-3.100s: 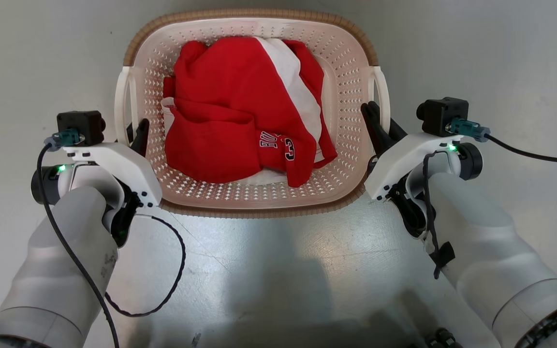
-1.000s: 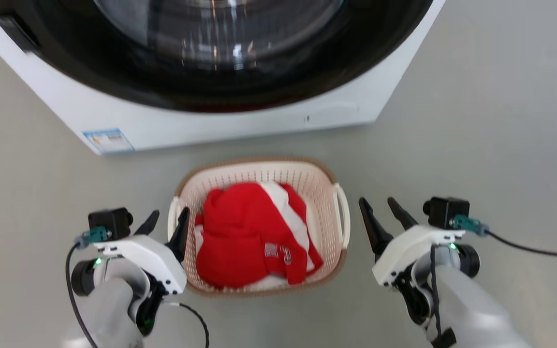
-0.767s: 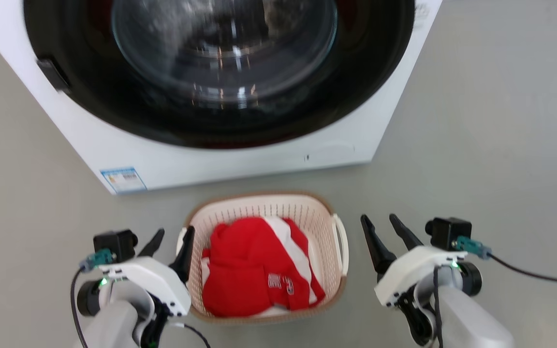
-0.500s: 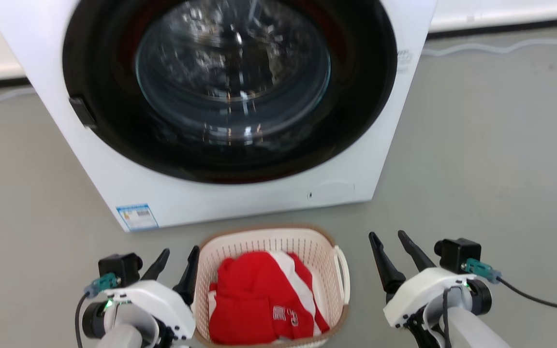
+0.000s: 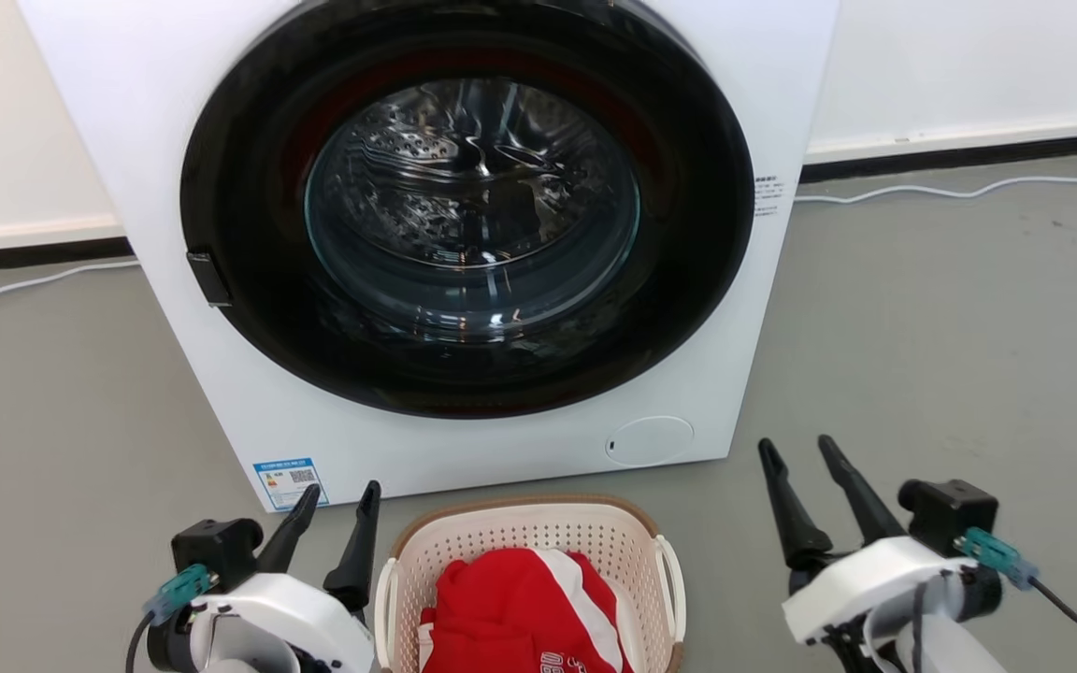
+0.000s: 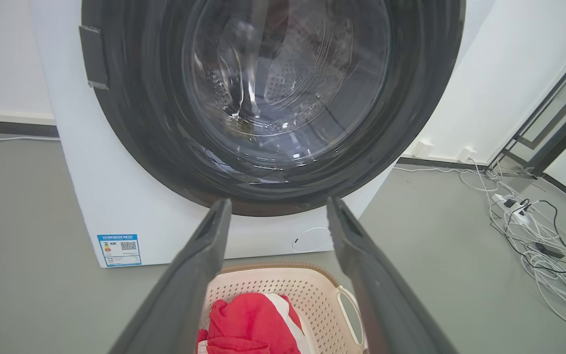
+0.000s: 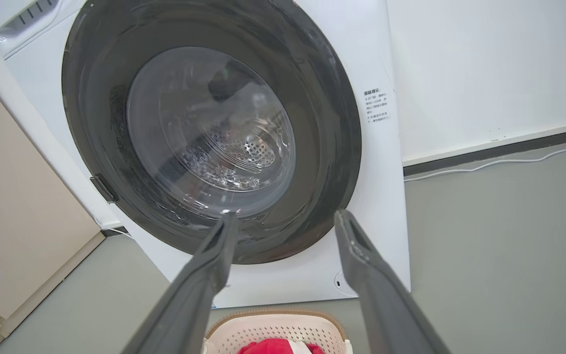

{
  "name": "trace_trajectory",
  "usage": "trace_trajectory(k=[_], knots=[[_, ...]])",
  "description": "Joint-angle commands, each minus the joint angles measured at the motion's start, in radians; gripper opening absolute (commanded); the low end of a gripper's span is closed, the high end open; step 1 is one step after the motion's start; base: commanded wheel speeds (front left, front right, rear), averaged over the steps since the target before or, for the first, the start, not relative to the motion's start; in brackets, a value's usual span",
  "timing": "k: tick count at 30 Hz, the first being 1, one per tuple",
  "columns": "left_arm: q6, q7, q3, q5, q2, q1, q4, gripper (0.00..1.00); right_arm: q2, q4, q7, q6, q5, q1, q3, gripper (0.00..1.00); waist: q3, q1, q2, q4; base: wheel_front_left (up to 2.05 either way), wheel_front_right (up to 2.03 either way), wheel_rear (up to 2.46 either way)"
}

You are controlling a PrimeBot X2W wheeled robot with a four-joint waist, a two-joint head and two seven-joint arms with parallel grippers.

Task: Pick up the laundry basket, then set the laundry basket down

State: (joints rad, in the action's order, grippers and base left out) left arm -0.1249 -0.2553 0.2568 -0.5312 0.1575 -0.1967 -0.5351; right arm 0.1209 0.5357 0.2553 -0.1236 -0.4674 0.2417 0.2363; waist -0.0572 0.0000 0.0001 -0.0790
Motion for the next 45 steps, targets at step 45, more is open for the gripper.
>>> trace_trajectory(k=[45], knots=[[-0.006,-0.006,-0.197,0.134,-0.06,0.165,0.357,1.0,-0.062,-0.307,0.005,-0.007,0.243,-0.155,-0.205,1.0,-0.02,0.0,-0.0001,0.008,0.0,0.0,0.0]])
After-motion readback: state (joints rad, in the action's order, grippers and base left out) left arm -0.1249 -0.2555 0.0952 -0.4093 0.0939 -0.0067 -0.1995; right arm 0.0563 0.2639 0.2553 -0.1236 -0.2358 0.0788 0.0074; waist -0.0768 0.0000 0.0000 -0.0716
